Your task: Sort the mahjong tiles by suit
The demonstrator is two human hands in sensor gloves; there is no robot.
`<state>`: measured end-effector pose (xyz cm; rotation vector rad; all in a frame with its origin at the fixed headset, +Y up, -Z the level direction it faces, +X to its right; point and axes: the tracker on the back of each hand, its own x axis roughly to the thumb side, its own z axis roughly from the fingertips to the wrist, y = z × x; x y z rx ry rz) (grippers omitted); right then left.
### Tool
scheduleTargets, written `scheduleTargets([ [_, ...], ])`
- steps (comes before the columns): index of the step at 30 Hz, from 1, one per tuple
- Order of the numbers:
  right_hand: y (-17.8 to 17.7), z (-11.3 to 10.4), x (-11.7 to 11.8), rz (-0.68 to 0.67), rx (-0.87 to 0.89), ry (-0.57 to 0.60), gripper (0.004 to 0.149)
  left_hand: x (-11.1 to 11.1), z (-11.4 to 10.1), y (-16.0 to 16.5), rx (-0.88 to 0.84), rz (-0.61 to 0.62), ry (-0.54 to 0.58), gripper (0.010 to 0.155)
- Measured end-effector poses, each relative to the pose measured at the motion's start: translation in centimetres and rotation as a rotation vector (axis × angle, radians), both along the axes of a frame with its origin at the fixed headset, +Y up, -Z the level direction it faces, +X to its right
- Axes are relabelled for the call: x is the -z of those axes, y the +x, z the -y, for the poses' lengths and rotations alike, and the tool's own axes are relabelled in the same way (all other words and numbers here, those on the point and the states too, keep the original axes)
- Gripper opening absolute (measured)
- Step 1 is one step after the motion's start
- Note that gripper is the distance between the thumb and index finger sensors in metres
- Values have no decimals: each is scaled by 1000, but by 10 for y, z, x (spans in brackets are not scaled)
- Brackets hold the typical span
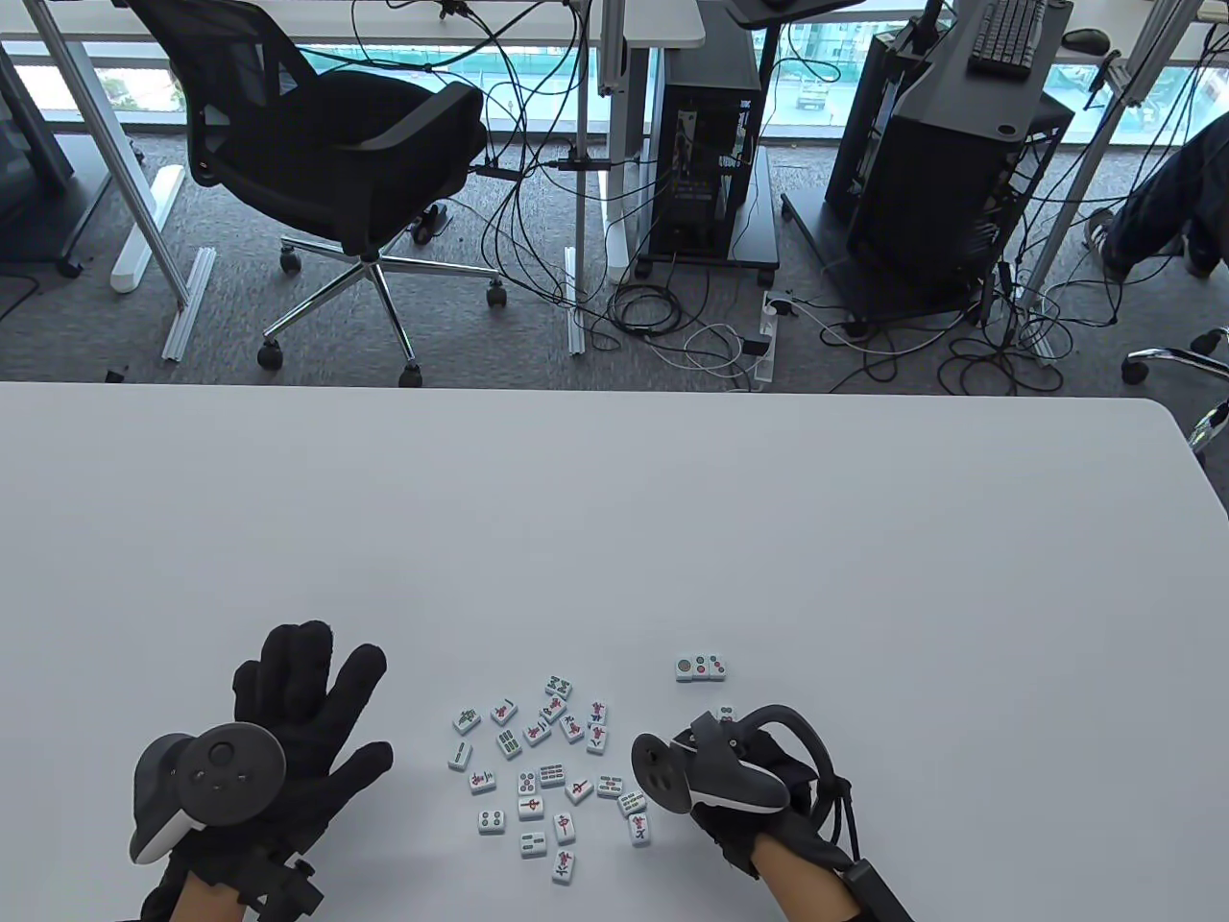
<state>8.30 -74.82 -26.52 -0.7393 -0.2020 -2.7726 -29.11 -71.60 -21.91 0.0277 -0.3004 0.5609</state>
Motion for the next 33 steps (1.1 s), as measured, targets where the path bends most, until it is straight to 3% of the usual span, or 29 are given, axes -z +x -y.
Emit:
scheduleTargets([
  [19, 0, 12, -2, 33, -97, 16, 58, 0, -1, 0, -3, 4, 0, 80],
  [27, -11, -15, 1, 49, 81, 3, 59, -1, -1, 0, -5, 3, 2, 80],
  [33, -36, -35, 4, -28, 186, 54, 57, -1, -1, -1, -9, 0, 6, 80],
])
